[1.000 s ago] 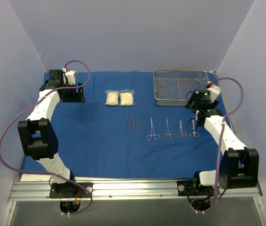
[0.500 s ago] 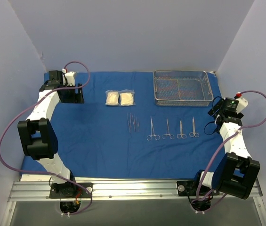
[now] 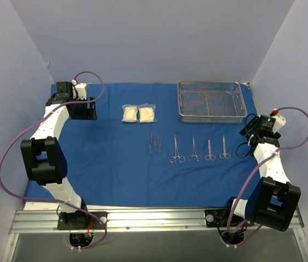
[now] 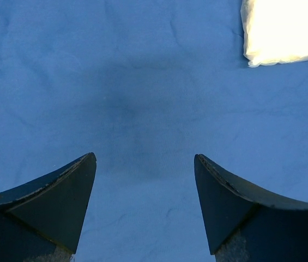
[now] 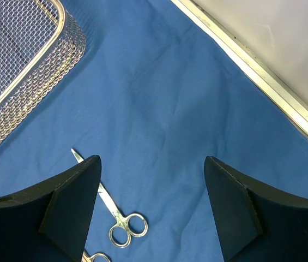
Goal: Open and lay out the surgical kit
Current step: Reset both arms
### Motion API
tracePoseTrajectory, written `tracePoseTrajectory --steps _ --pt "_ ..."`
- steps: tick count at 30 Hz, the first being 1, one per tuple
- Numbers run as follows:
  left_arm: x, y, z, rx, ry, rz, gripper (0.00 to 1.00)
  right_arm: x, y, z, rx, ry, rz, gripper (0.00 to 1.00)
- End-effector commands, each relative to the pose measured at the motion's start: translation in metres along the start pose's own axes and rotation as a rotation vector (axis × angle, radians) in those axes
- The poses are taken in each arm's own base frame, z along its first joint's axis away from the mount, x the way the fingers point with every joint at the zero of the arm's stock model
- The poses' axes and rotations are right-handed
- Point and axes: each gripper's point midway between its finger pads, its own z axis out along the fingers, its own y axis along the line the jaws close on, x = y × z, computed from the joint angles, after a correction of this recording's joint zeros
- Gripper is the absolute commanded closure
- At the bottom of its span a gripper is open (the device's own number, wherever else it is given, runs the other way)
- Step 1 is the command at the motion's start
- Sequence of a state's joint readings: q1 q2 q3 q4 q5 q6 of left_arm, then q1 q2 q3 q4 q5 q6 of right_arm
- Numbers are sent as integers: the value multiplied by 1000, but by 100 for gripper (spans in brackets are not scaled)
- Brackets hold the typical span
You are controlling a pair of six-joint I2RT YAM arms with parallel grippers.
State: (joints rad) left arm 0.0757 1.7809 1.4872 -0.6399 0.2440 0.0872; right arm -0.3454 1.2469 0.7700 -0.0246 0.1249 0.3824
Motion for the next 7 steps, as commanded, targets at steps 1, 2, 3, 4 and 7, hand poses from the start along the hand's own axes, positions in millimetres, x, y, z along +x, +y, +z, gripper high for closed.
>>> tracePoseTrajectory --steps 1,2,3,4,7 --pt "-5 5 -2 -10 -20 7 18 -7 2 -6 -22 -33 -8 28" --pt "-5 4 -2 -9 -18 7 18 -5 2 -6 -23 -29 -10 28" --pt "-5 5 -2 -9 -18 7 18 -12 6 -6 -43 -56 -5 29" --pt "-5 4 -2 -7 -18 7 18 -13 9 -9 -65 -62 -6 29" --pt "-5 4 -2 -5 -17 7 18 -16 12 -14 -93 -88 -3 29"
